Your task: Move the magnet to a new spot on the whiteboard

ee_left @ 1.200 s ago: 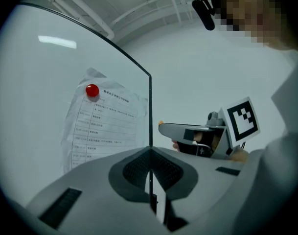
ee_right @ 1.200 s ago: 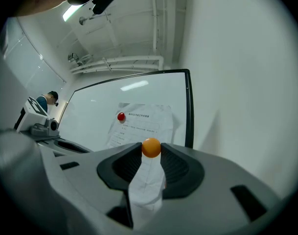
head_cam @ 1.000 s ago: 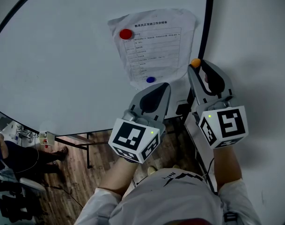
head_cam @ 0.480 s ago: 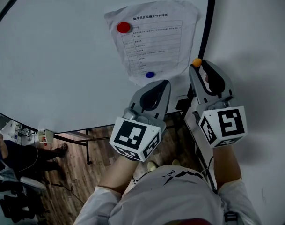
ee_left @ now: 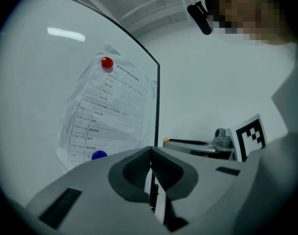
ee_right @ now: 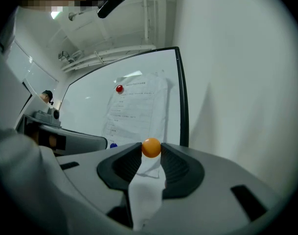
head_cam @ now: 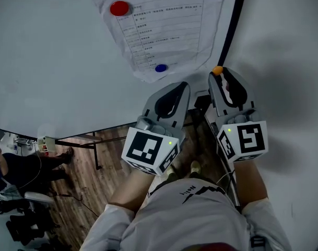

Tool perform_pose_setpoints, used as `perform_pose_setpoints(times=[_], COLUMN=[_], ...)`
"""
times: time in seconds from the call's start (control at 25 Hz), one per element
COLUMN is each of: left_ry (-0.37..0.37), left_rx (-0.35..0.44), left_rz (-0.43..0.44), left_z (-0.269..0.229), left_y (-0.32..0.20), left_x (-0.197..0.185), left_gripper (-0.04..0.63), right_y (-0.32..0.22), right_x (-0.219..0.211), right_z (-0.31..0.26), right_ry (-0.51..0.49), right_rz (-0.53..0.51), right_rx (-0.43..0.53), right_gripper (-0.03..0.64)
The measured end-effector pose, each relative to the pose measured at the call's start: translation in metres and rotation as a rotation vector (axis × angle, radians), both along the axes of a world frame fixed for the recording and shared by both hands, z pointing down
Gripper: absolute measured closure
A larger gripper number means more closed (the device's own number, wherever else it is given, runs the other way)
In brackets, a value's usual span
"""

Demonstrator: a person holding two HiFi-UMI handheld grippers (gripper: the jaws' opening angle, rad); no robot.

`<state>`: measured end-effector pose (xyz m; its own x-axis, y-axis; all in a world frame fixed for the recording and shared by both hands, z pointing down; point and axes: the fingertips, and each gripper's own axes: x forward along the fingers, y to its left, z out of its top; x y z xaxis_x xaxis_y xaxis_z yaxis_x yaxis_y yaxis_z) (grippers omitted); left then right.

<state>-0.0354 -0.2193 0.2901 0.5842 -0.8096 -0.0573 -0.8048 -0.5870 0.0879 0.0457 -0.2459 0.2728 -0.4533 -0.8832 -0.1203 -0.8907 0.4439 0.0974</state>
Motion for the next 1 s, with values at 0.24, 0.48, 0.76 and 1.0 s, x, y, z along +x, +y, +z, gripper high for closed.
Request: perform_pose_setpoints(times=[0.24, 0.48, 0.76, 1.0], left_ry=[0.027, 0.036, 0.035, 0.036], left_rx=[-0.023, -0.040, -0.063, -0.074], left_rz=[-0.011, -0.030, -0.026, -0.021], left_z=[0.024, 0.042, 0.056, 0.062], left_y=[-0.007, -0.015, -0.021, -0.028], left_x=[0.001, -0.003, -0.005, -0.008], left_gripper=[0.584, 0.584, 0.584, 0.584], right_y=[-0.012, -0.027, -0.044, -0.056], right_x=[0.002, -0.005, -0.009, -0.010], right_z=[0.045, 0.080, 0.110, 0.120], right_ry=[-0.004, -0.001, -0.020, -0.042], right_rz=[0.015, 0.019, 0.037, 0.054], right_rx=[-0.049, -0.079, -0.113, -0.125], right_gripper=[0.488, 0.488, 0.488, 0.488])
